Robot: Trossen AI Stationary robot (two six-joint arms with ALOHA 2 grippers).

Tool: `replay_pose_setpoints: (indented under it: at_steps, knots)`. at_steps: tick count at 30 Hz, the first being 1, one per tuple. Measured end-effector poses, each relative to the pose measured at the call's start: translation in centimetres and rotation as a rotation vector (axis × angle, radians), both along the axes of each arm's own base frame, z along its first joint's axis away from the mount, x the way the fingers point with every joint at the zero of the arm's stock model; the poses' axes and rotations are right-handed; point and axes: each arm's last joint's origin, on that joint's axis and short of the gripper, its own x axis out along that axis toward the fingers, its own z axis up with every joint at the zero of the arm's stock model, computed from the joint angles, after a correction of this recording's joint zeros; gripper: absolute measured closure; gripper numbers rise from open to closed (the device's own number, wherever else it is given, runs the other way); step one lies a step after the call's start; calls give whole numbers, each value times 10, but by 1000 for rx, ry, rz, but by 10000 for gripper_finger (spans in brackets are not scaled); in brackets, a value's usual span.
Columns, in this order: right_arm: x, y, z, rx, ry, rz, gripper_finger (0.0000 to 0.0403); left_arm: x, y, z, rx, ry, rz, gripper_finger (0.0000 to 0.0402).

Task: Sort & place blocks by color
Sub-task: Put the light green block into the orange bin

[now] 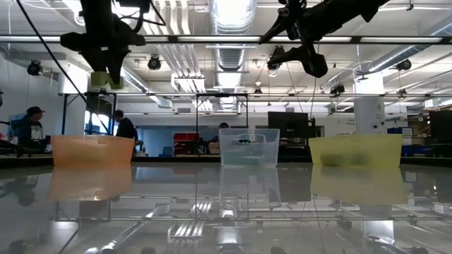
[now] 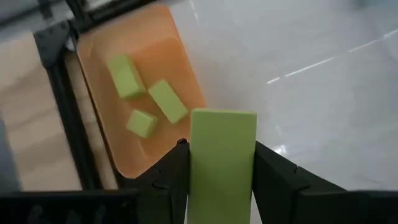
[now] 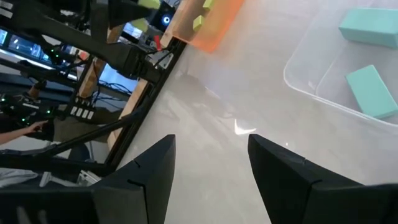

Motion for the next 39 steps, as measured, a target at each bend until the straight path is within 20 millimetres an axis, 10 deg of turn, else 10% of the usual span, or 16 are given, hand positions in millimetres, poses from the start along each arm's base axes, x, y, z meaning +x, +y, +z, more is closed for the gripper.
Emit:
replay_pose_setpoints:
  at_steps: [18, 39]
  knots:
    - [0, 0, 0, -5, 3, 4, 211, -6, 47, -6, -22, 142, 24, 283]
    - [0, 0, 0, -35, 6, 19, 211, -4, 136, -102, -177, 352, 88, 266]
